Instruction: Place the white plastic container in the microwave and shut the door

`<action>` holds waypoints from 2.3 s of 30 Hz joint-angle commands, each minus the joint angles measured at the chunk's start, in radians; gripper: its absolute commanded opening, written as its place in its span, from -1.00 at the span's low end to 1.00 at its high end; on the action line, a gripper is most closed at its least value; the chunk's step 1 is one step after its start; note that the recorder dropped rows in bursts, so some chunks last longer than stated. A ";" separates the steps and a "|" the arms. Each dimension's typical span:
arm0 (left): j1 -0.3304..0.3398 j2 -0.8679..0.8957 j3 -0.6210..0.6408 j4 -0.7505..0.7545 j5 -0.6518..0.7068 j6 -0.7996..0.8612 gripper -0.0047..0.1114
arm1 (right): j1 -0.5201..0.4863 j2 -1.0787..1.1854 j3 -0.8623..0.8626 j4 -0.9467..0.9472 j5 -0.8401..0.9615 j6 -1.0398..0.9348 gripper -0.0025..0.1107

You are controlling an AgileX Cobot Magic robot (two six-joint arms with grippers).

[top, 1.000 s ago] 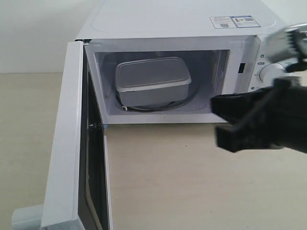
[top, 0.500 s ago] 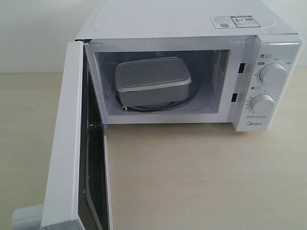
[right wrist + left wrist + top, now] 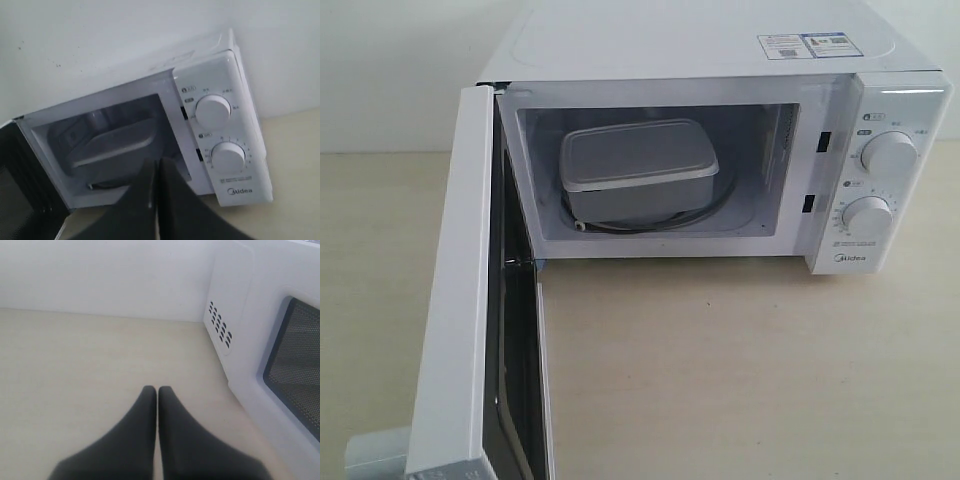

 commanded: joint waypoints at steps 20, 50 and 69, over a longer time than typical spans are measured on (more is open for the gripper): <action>0.005 -0.002 0.004 0.001 0.001 -0.009 -0.85 | -0.006 -0.055 0.019 -0.767 0.355 0.501 -0.96; 0.005 -0.002 0.004 0.001 0.001 -0.009 -0.85 | -0.006 -0.055 0.019 -0.767 0.355 0.501 -0.96; 0.004 -0.002 -0.280 -0.014 0.209 -0.077 -0.85 | -0.006 -0.055 0.019 -0.767 0.355 0.501 -0.96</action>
